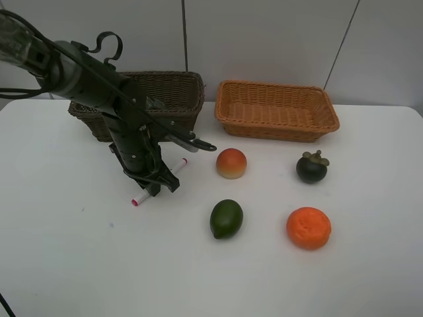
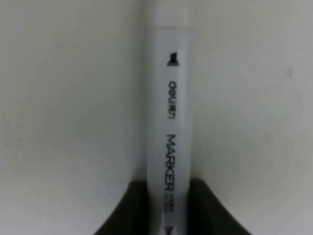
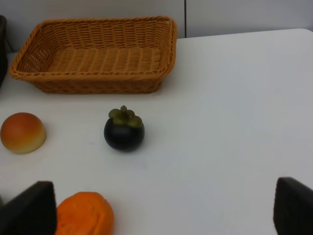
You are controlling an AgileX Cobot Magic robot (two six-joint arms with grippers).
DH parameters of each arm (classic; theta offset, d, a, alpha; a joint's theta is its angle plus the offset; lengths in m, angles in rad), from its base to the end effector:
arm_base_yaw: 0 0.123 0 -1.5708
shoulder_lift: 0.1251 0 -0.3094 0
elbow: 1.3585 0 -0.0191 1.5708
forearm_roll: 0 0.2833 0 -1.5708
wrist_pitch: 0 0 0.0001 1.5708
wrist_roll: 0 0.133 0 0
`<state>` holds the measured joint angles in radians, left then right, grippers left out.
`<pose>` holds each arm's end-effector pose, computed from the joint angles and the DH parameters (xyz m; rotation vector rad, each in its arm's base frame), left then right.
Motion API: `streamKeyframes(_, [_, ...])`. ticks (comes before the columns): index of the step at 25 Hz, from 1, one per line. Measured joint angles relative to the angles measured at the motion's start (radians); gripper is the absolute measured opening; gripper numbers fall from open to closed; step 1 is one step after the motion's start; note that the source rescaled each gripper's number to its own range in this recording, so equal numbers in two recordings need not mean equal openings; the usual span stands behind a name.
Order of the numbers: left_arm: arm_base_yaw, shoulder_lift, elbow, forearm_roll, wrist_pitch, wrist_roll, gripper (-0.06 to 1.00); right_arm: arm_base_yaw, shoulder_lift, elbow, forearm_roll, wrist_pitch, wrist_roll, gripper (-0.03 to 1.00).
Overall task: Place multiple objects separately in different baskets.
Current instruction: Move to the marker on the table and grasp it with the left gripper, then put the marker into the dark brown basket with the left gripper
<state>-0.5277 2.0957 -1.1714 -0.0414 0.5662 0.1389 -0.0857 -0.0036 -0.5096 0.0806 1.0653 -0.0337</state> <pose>0.3555 -0.2106 0.0406 0.9285 2.8326 -0.0851 0.0351 0.0064 0.2769 0.0483 2.0326 0.0212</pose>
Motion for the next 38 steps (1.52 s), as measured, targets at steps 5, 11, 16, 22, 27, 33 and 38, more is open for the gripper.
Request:
streamKeyframes(5, [0.0, -0.005, 0.0, 0.0, 0.0, 0.0, 0.0, 0.0, 0.0, 0.0, 0.0, 0.0, 0.0, 0.94])
streamKeyframes(11, [0.0, -0.143, 0.0, -0.011, 0.003, 0.0, 0.0, 0.0, 0.0, 0.0, 0.0, 0.0, 0.0, 0.94])
streamKeyframes(16, [0.009, -0.321, 0.0, -0.036, -0.108, -0.018, 0.0, 0.0, 0.0, 0.0, 0.0, 0.0, 0.0, 0.94])
streamKeyframes(22, [0.108, -0.29, -0.092, -0.039, -0.285, -0.145, 0.0, 0.0, 0.0, 0.0, 0.0, 0.0, 0.0, 0.94])
streamKeyframes(27, [0.149, -0.158, -0.204, -0.039, -0.41, -0.172, 0.0, 0.0, 0.0, 0.0, 0.0, 0.0, 0.0, 0.94])
streamKeyframes(33, [0.157, -0.044, -0.287, -0.029, -0.466, -0.178, 0.05, 0.0, 0.0, 0.0, 0.0, 0.0, 0.0, 0.94])
streamKeyframes(38, [0.157, -0.032, -0.295, -0.02, -0.458, -0.169, 0.8, 0.0, 0.0, 0.0, 0.0, 0.0, 0.0, 0.94])
